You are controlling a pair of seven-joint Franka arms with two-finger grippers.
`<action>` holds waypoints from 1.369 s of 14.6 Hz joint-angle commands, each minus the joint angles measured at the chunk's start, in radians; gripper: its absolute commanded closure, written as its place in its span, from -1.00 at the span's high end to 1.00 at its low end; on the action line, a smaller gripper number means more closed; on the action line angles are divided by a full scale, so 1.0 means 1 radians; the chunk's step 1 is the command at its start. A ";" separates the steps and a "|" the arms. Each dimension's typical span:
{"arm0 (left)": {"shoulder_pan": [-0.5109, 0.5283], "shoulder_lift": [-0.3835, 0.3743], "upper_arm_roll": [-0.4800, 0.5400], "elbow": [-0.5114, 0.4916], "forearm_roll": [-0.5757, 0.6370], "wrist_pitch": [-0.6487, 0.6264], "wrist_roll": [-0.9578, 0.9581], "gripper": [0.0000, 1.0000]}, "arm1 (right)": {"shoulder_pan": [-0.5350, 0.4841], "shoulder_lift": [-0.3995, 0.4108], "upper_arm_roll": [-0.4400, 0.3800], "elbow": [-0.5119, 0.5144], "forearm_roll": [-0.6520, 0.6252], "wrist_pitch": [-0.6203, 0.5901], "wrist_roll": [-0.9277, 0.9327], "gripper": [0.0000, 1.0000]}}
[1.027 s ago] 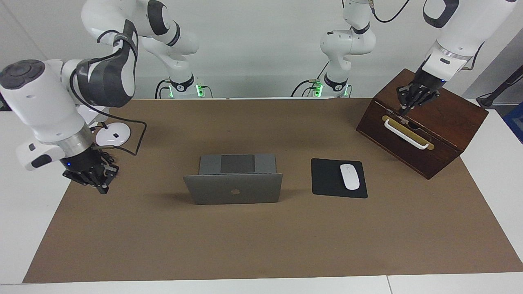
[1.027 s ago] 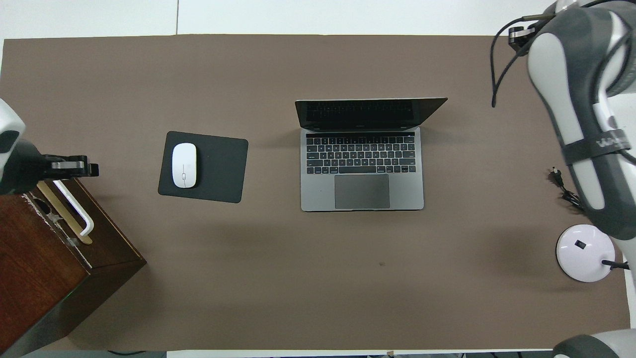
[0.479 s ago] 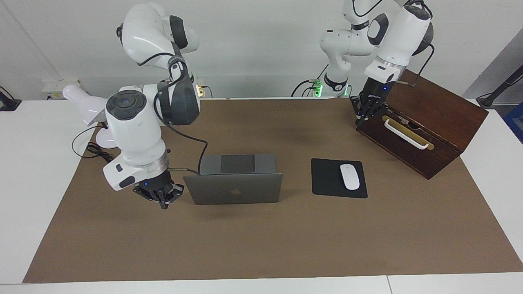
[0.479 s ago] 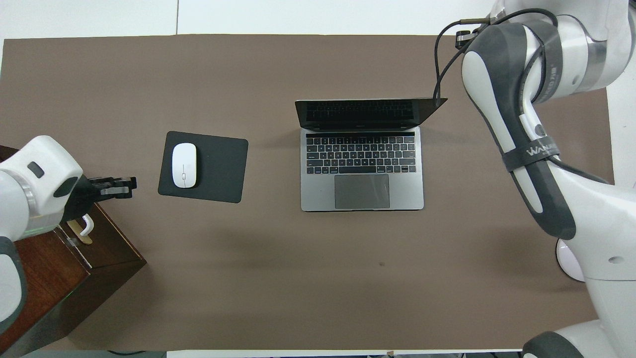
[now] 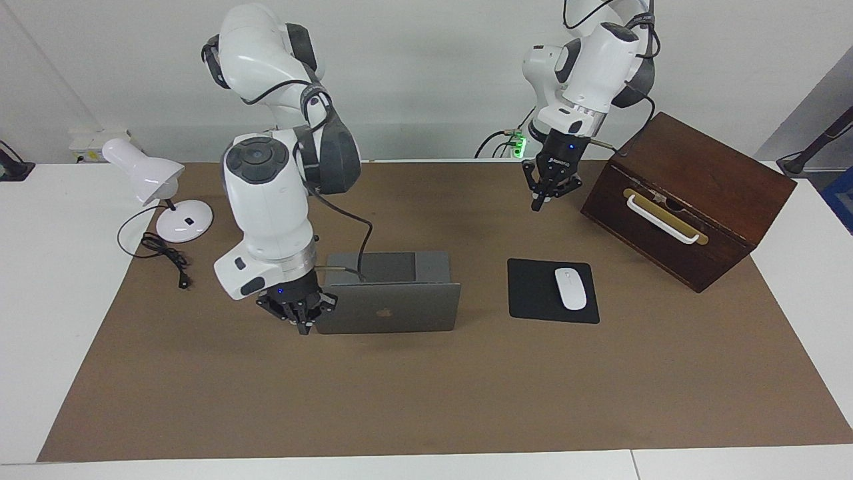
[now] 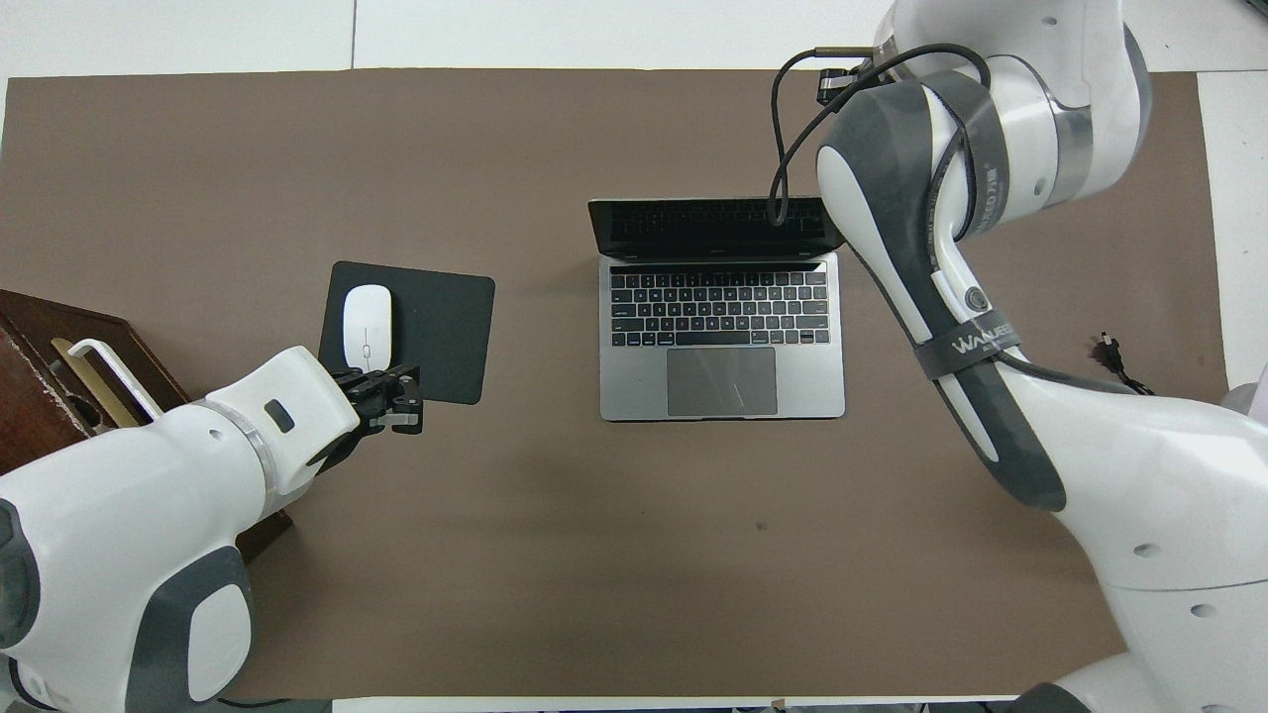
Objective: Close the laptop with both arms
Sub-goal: 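Reach the right gripper to the laptop lid while the left gripper approaches the laptop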
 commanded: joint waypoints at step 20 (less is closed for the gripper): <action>-0.254 0.378 0.009 -0.056 -0.035 0.671 0.011 -1.00 | 0.117 0.002 -0.005 0.020 -0.019 0.066 0.109 -1.00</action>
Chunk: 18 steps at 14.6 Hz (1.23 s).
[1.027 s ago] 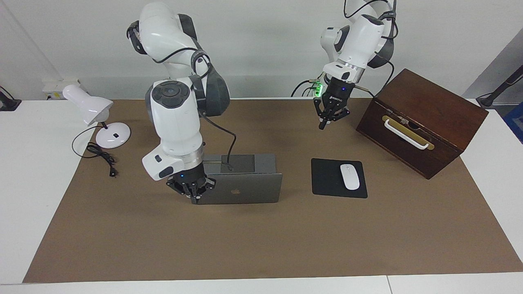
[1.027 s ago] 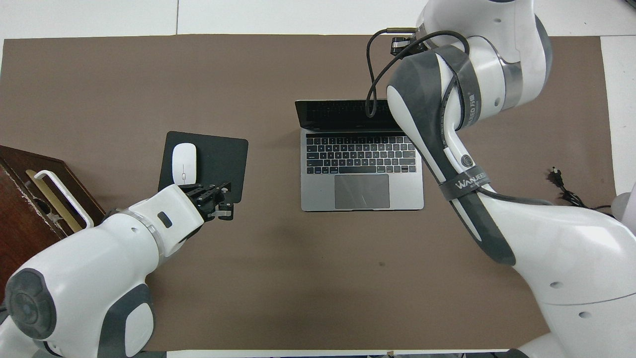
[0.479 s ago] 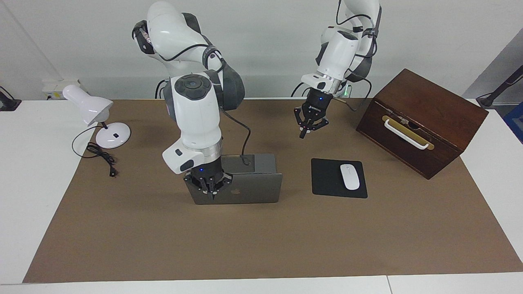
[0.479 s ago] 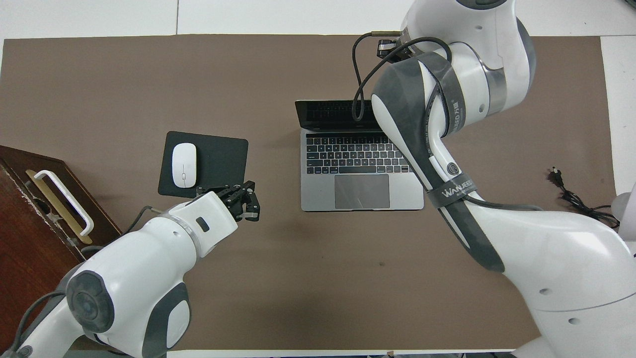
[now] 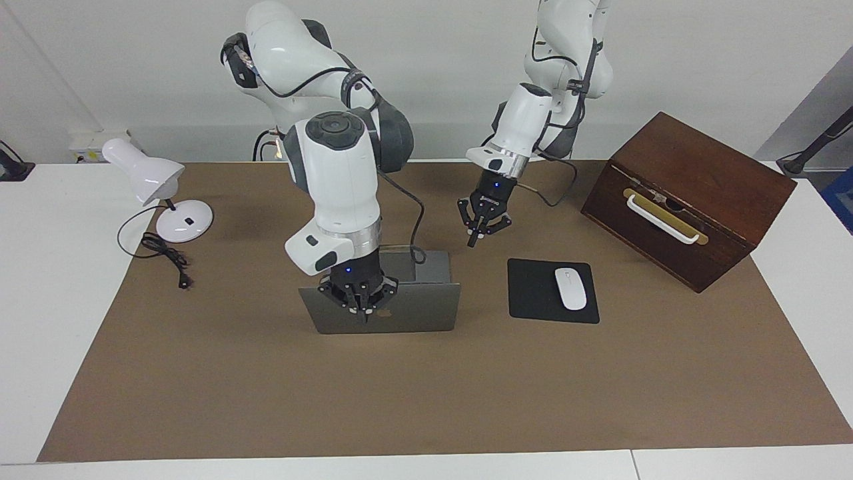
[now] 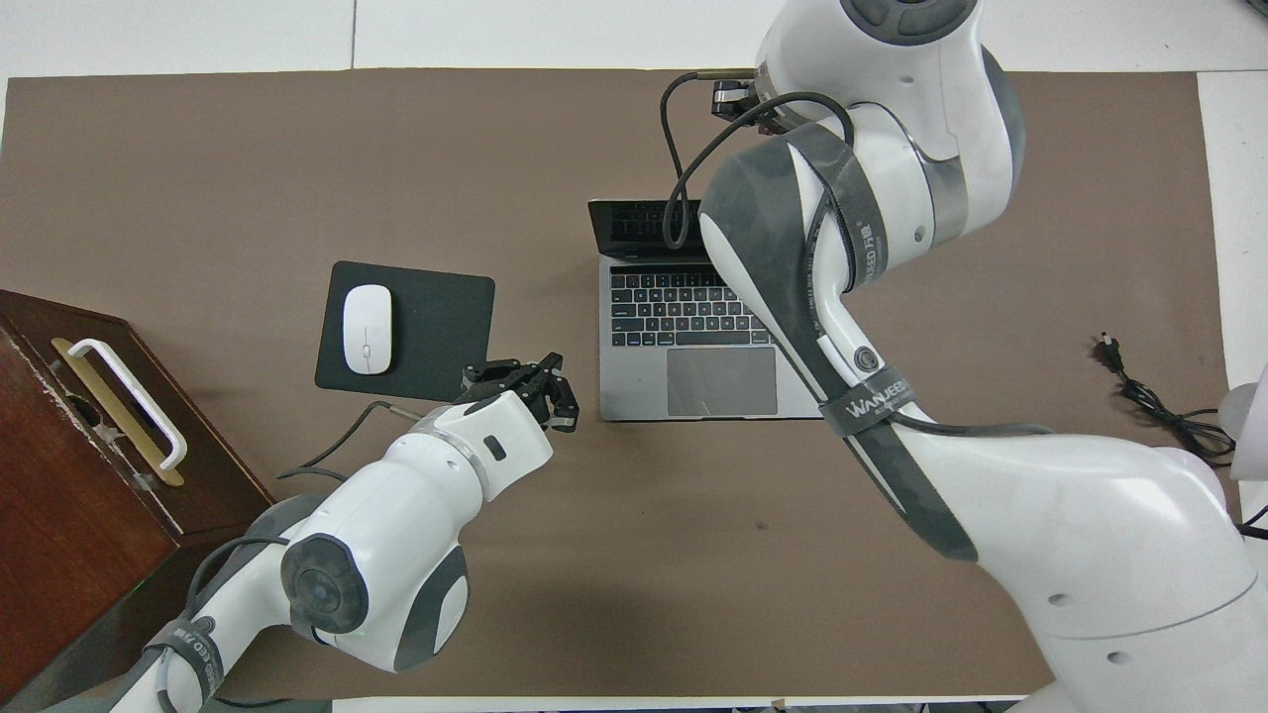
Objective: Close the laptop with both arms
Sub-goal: 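Reach the right gripper to the laptop lid while the left gripper approaches the laptop, then place the left gripper at the laptop base's near corner to steady it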
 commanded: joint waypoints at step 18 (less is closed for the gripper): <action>-0.062 0.299 -0.033 0.073 0.039 0.341 0.009 -1.00 | -0.019 0.000 0.004 -0.018 -0.005 0.053 0.023 -1.00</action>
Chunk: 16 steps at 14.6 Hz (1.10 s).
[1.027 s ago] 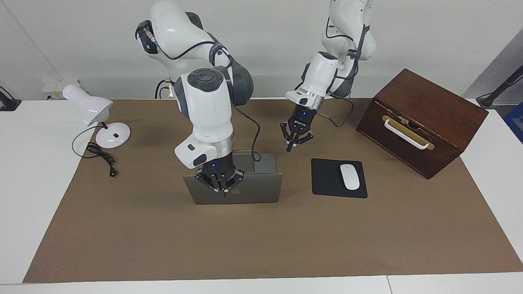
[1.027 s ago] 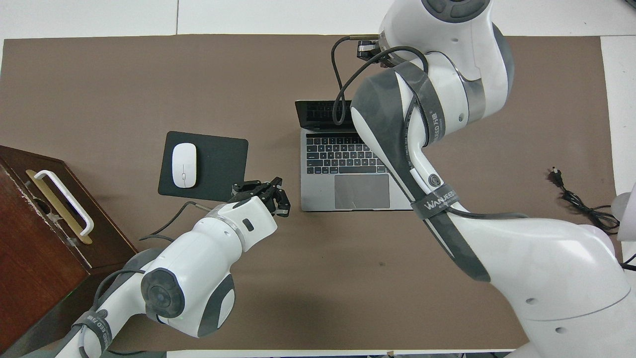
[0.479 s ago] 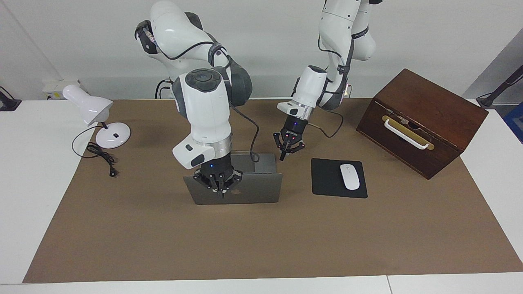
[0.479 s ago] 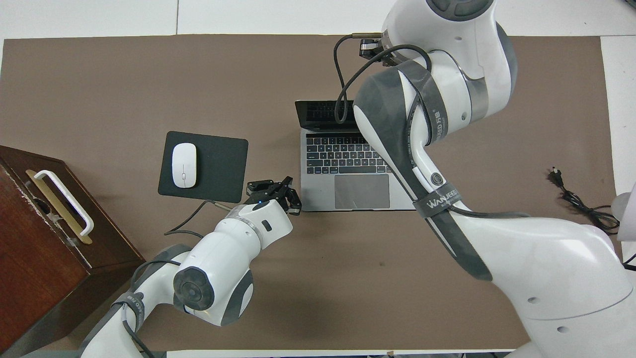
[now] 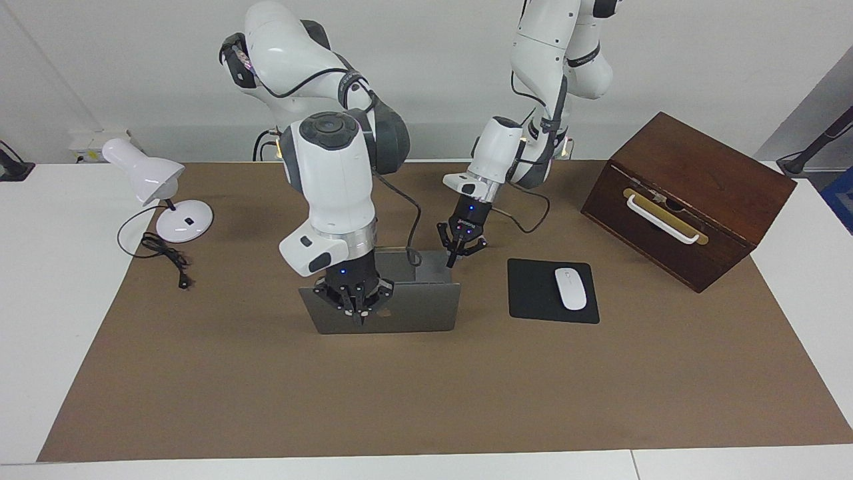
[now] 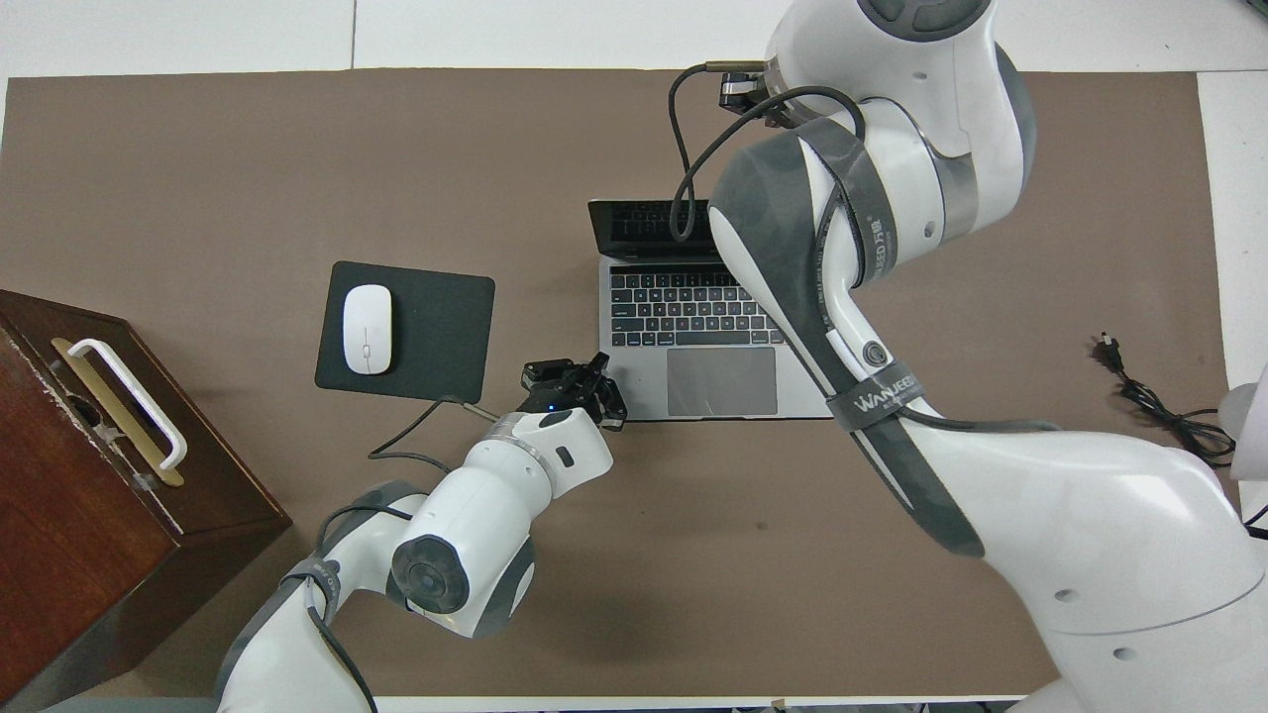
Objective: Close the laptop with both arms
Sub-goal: 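Place the left gripper at the laptop base's near corner to steady it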
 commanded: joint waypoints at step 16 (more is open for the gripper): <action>-0.042 0.061 0.008 -0.031 0.019 0.062 0.005 -1.00 | -0.010 -0.023 0.036 -0.070 0.116 -0.132 0.013 -1.00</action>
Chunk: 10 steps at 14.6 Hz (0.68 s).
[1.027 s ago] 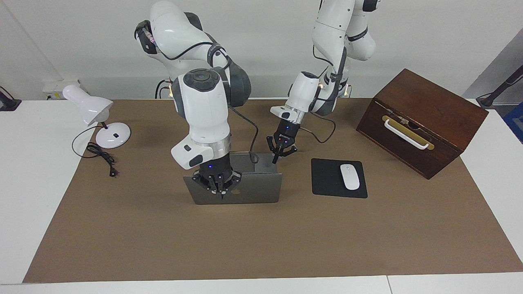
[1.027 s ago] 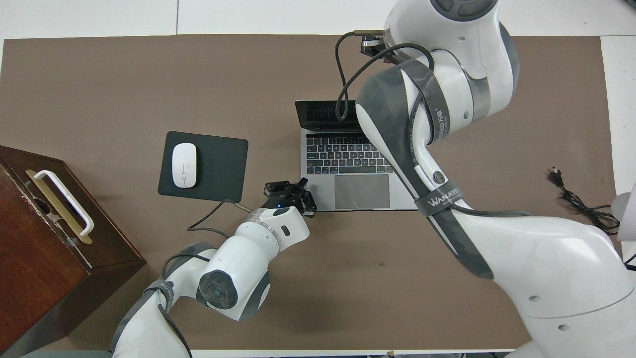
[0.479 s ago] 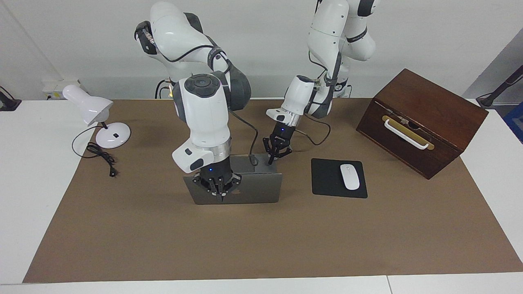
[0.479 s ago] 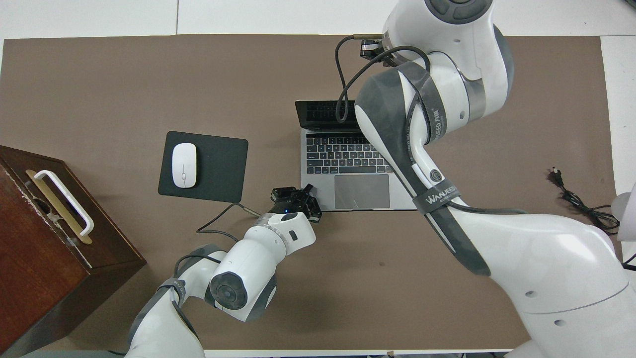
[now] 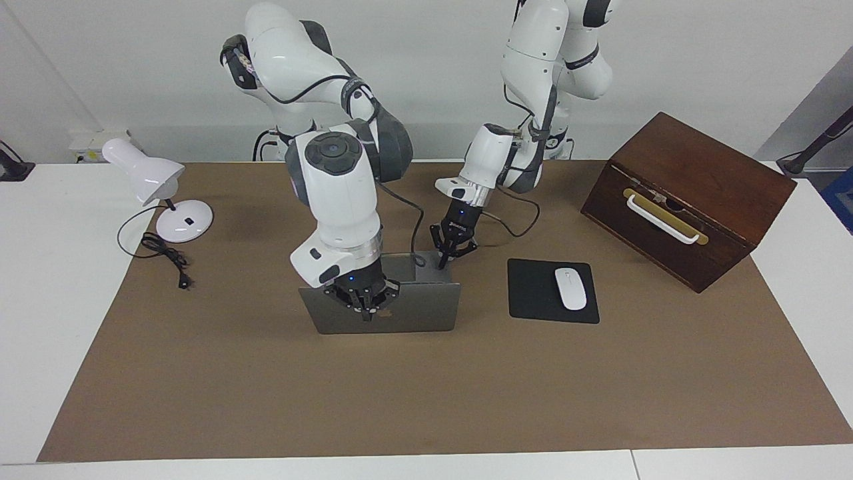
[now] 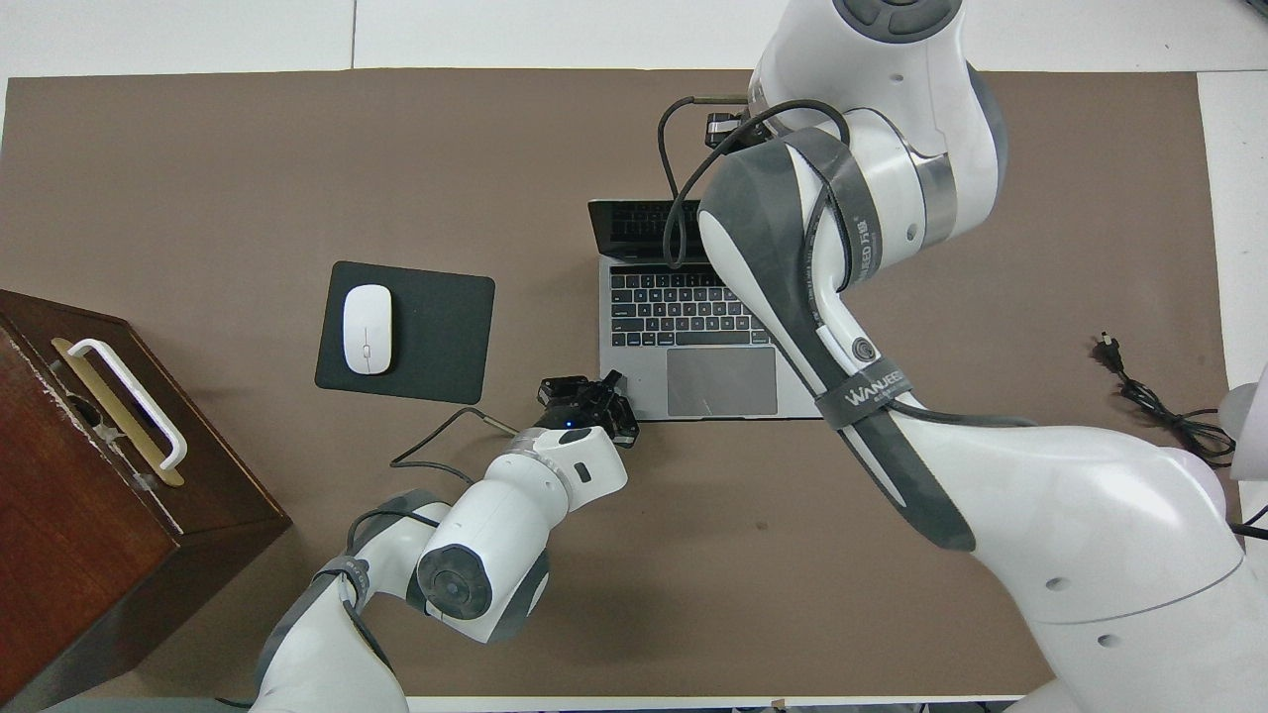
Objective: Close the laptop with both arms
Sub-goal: 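Push the laptop lid down toward the keyboard with the right gripper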
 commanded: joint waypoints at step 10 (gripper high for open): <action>-0.016 0.003 0.012 -0.057 0.021 0.020 0.058 -1.00 | -0.050 -0.099 0.033 -0.179 0.128 -0.113 -0.019 -1.00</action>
